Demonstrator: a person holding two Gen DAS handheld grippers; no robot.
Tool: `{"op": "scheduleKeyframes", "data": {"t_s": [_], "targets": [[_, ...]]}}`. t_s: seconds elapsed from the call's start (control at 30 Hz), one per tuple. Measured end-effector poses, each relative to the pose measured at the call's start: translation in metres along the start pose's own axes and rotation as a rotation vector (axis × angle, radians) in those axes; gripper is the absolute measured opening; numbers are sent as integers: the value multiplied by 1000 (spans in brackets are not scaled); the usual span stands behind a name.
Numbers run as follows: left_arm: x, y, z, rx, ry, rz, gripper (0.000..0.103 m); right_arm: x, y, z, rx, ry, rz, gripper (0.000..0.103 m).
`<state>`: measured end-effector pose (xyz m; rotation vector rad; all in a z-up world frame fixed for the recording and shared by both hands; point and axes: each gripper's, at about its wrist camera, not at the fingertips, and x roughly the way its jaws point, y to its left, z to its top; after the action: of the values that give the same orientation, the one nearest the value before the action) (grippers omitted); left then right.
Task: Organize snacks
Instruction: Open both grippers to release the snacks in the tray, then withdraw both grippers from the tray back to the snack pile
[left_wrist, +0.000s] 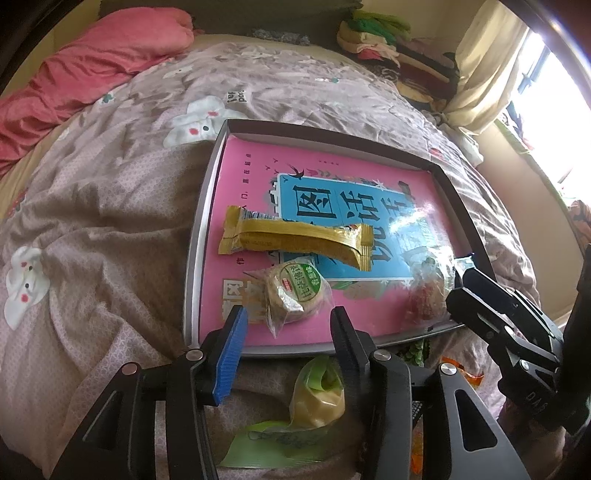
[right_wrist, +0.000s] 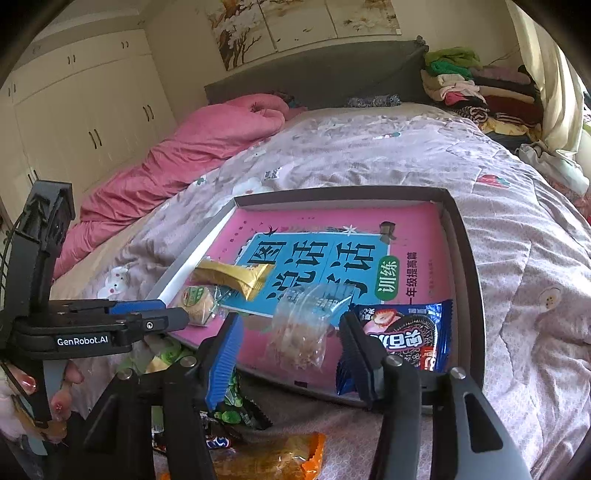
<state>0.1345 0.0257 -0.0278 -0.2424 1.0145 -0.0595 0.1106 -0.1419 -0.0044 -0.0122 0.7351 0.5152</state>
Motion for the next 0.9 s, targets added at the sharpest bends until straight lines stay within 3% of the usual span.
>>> {"op": "scheduleKeyframes", "data": {"t_s": [0.07,0.23,0.53,0.9], "targets": [[-1,0,0,1,-4,1,56,-1,0,1,0,-6,1,54],[-7,0,2,-3,-22,-10,58,-6,0,2,-3,-30,-1,58],[-23,2,0,-9,-58,-29,71,-15,-3,4,9,-58,0,64],[-46,-3,-4,24,-105,-51,74,-31,-6,7,16,-100,-8,69]]}}
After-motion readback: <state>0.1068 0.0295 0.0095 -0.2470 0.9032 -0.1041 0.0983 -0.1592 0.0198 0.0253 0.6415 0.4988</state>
